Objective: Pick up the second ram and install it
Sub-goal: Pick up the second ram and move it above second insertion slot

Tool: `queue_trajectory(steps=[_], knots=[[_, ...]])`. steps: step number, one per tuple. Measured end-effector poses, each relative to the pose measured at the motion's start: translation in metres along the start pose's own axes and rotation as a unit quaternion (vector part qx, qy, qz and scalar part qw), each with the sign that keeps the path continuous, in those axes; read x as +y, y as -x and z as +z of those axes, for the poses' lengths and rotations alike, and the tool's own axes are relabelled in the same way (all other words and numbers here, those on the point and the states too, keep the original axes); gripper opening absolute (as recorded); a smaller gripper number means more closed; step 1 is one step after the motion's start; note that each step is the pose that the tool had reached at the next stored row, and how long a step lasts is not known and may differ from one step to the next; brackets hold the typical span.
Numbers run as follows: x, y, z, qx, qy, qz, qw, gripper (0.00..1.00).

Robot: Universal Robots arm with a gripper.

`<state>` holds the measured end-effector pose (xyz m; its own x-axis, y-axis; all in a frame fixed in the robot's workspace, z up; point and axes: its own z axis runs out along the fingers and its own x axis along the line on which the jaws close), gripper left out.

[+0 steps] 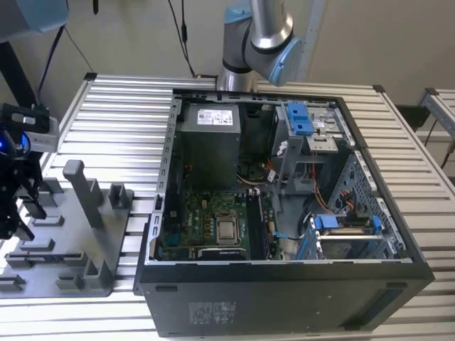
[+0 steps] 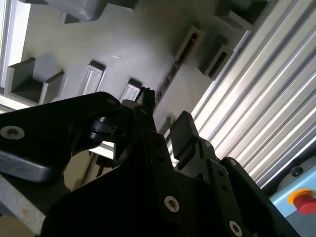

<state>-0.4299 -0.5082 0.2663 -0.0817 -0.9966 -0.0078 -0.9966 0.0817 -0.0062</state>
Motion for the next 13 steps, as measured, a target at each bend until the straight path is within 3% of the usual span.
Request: queue_trajectory(steps=[13], knots=[[0.0001,-0.0009,0.0238,-0.0001,-0.0008,-0.001,1.0,0.42]])
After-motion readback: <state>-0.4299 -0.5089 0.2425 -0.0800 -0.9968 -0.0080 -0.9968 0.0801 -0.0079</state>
